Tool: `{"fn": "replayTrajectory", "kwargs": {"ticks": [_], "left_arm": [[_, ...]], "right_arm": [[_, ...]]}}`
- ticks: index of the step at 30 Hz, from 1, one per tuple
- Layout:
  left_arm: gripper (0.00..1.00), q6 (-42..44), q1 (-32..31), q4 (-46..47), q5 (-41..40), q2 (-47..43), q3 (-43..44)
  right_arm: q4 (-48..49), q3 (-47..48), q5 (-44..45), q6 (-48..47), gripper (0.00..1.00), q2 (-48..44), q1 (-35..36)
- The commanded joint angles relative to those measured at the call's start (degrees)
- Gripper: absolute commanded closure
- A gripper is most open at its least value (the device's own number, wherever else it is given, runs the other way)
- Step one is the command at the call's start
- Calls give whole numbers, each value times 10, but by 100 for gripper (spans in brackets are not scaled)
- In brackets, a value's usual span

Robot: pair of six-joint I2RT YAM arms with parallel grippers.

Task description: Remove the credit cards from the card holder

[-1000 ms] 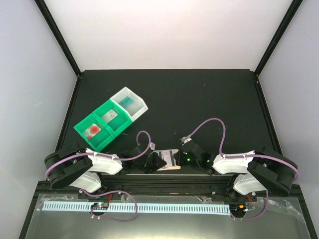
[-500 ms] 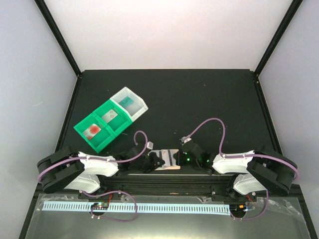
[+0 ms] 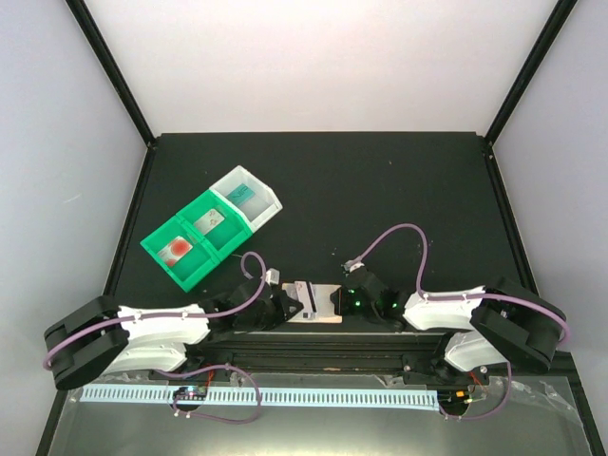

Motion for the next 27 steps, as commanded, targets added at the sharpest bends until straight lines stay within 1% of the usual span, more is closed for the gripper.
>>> {"fn": "replayTrajectory", "kwargs": {"ticks": [1,4,8,14,18,21,24,27], "left_arm": [[98,12,-2,-54,-45,-36,-6],[98,31,-2,-69,-59,-61,-7],[98,76,-2,-76,-79,-87,-3],[98,151,-2,-105,-97,-133,13],[98,235,-2,-123,-103,-169,26],[98,323,-3,-100,-103,-187,17],[98,381,-3,-89,-101,-204,11],[98,442,-3,-67,-76,-213,11]], "right_arm": [[-82,-1,22,-17,99,8,1],[-96,13,15,-31,99,-9,1],[-144,46,13,-41,98,-46,1],[-211,85,8,-57,89,-109,1],[-254,108,0,-56,86,-161,0],[-286,129,-3,-43,81,-191,0],[-303,147,-10,-24,78,-217,0],[-313,166,-24,-9,73,-232,0]]}}
